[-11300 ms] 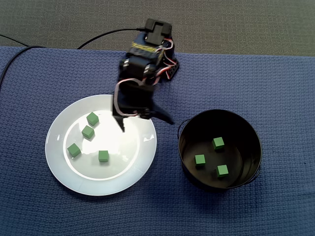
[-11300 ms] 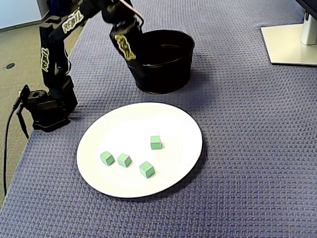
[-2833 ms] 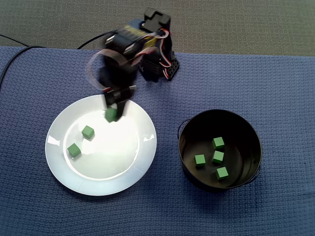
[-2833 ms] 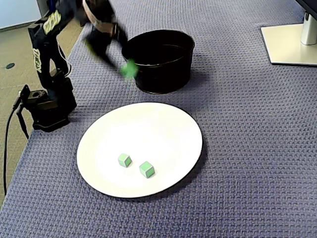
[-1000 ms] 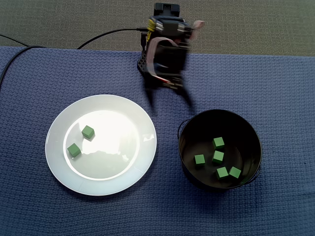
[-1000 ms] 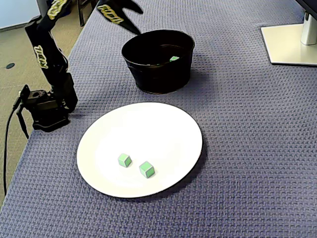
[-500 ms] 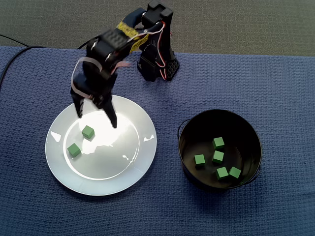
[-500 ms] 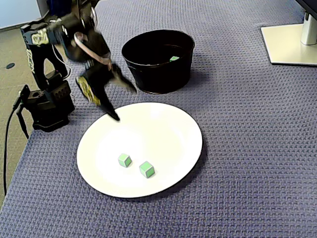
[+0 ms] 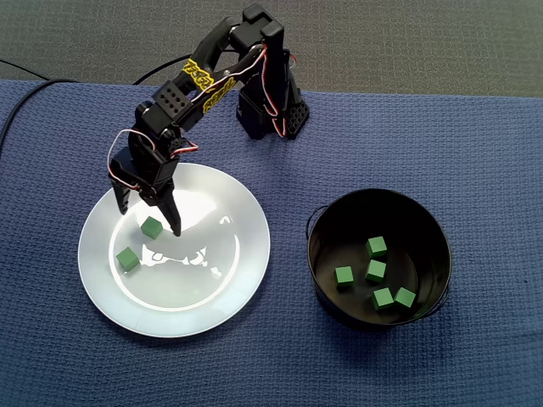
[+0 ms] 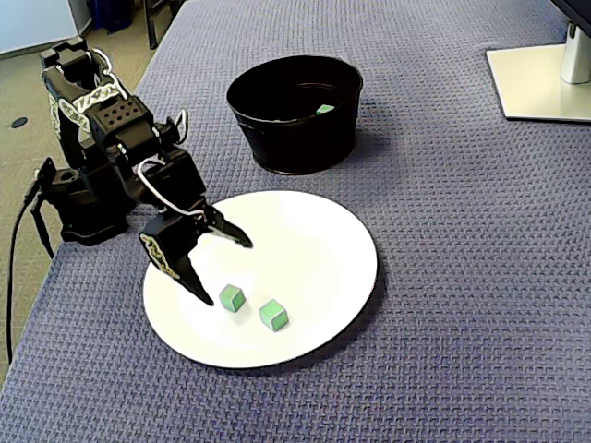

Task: Pick up the items on the white plate and put them in the black container.

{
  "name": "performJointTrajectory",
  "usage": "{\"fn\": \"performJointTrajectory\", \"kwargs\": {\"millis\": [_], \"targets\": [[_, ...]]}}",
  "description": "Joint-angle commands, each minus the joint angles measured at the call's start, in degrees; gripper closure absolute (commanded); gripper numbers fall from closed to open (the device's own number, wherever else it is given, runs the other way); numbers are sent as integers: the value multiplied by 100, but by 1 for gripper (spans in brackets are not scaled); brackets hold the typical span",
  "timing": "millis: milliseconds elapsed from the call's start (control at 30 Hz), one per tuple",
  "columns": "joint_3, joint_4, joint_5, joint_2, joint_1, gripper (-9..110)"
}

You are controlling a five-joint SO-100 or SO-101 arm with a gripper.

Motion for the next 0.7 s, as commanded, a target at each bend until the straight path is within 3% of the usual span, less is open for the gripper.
{"fn": "performJointTrajectory", "kwargs": {"millis": [0, 167, 667], "targets": [[237, -624, 35, -26, 53, 55], [703, -1406, 88, -123, 79, 55], [1125, -1626, 396, -114, -35, 70]]}}
